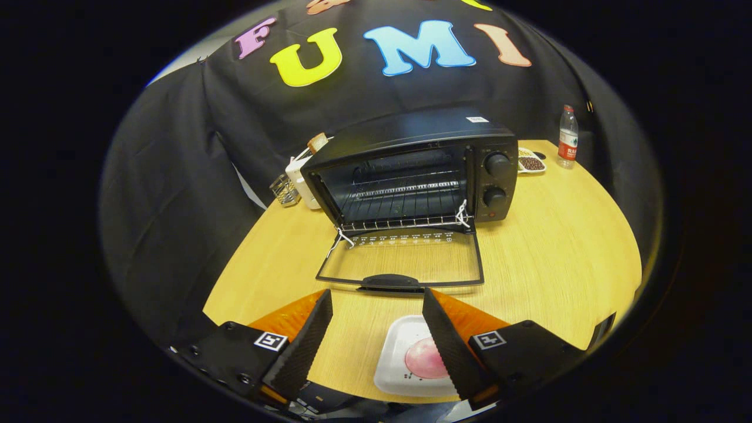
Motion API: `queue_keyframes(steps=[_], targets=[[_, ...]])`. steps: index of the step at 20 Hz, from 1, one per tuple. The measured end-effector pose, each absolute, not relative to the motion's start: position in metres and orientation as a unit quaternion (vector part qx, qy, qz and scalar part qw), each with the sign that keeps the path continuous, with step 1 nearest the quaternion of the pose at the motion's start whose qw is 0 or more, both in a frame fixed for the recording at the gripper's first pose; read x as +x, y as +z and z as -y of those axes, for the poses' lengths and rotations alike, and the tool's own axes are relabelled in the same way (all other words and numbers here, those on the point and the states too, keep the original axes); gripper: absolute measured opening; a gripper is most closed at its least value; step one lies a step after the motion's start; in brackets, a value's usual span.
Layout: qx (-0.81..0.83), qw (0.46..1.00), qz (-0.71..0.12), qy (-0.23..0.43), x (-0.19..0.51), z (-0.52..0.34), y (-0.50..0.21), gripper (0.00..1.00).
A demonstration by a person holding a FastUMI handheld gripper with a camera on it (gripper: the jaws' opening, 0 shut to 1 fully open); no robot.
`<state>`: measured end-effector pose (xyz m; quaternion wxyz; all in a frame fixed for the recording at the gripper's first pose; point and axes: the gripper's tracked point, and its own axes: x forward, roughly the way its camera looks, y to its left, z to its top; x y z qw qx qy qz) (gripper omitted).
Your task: Open the toaster oven, put the food inside, and close the toaster oven door.
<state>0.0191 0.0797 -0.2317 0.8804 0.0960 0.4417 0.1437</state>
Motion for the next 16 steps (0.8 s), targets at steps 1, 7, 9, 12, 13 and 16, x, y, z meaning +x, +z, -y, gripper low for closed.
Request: queue_keyframes(steps=[1, 7, 9, 12, 13, 16], targets=[[0.099, 0.872, -0.456, 0.151, 0.015, -0.069, -0.231, 0.99], [0.112, 0.816, -0.541, 0.171, -0.010, -0.020, -0.248, 0.98], [0.111, 0.800, -0.562, 0.177, -0.015, -0.008, -0.258, 0.98], [0.107, 0.772, -0.600, 0.180, -0.027, 0.007, -0.278, 0.97], [0.104, 0.761, -0.615, 0.180, -0.030, 0.010, -0.284, 0.96], [0.092, 0.727, -0.656, 0.181, -0.047, 0.020, -0.306, 0.96]])
